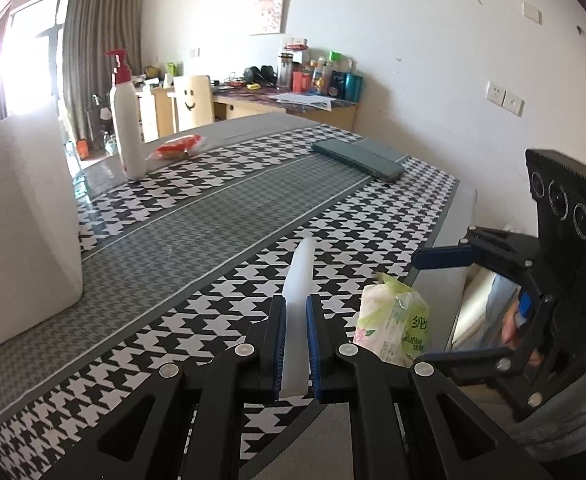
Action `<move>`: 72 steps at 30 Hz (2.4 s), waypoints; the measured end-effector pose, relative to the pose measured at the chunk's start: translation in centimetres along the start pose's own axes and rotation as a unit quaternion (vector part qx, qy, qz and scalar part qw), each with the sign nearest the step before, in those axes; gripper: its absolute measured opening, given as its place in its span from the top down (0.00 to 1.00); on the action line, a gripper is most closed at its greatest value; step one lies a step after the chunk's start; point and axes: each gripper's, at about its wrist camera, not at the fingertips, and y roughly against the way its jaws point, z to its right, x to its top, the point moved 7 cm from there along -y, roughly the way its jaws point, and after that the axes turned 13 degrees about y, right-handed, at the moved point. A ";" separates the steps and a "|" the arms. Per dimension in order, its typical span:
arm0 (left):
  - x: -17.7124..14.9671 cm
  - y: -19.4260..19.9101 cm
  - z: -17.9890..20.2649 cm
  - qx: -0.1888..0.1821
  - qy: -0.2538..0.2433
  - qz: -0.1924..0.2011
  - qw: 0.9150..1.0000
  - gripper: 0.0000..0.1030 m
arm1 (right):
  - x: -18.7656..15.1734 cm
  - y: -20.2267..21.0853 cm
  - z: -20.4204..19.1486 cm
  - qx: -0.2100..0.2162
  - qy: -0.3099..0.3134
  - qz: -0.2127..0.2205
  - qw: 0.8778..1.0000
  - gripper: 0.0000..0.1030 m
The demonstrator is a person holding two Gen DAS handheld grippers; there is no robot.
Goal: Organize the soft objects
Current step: 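Close the right tool on the green tissue pack, then lift the foam tube and tissue pack and carry both toward the foam box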
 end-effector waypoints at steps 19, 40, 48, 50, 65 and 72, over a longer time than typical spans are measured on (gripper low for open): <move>-0.2 2.1 -1.8 0.036 0.035 0.032 0.998 0.89 | -0.7 -2.1 -1.9 -0.024 0.043 -0.034 0.998 0.06; -0.1 2.8 -2.6 0.044 0.056 0.043 0.997 0.89 | -1.3 -2.4 -2.2 -0.031 0.047 -0.046 0.997 0.25; -0.2 3.2 -2.7 0.049 0.056 0.049 0.996 0.89 | -0.1 -2.0 -1.1 -0.035 0.033 -0.036 0.998 0.25; -0.1 3.4 -2.7 0.051 0.057 0.051 0.996 0.89 | 0.2 -2.0 -0.9 -0.037 0.029 -0.034 0.998 0.25; 0.6 5.1 -2.2 0.076 0.053 0.074 0.993 0.89 | 3.3 -1.4 1.2 -0.054 0.031 -0.008 0.998 0.25; 1.3 5.7 -2.3 0.077 0.056 0.080 0.992 0.89 | 4.5 -1.3 1.5 -0.054 0.035 0.005 0.998 0.25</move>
